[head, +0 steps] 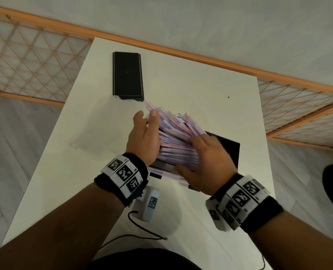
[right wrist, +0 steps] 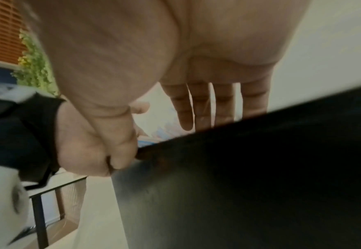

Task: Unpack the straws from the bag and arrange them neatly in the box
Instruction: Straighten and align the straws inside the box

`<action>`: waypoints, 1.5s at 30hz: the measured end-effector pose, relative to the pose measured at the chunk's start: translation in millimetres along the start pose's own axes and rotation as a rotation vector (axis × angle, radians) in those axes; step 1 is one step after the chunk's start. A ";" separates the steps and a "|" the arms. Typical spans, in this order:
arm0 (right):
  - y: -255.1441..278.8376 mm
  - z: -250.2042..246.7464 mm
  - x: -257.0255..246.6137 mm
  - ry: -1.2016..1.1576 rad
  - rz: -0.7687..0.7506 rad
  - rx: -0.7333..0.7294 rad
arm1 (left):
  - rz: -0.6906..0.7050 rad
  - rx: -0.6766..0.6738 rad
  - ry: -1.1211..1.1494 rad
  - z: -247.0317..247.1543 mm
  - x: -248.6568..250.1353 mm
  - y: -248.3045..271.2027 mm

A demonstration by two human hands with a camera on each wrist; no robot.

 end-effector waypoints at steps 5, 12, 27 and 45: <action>23.5 -11.1 21.8 -0.090 0.178 0.113 | 0.010 -0.044 0.042 -0.2 -2.6 -4.0; 9.7 7.6 5.0 -0.127 0.023 -0.168 | -0.010 -0.097 0.087 5.7 -9.9 -4.2; -23.7 17.1 11.0 -0.074 0.077 -0.239 | 0.014 -0.068 0.024 2.5 3.0 4.3; -36.0 12.5 -0.2 -0.054 0.183 -0.317 | 0.054 -0.077 -0.162 6.7 5.6 6.4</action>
Point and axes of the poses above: each hand's wrist, its own y-axis away from the middle knuckle, its own z-axis out of the palm, x = y × z, the point moved 3 cm from there along -y, towards the middle knuckle, and after that the axes turned 7 degrees about -z, right-handed, at the moved point
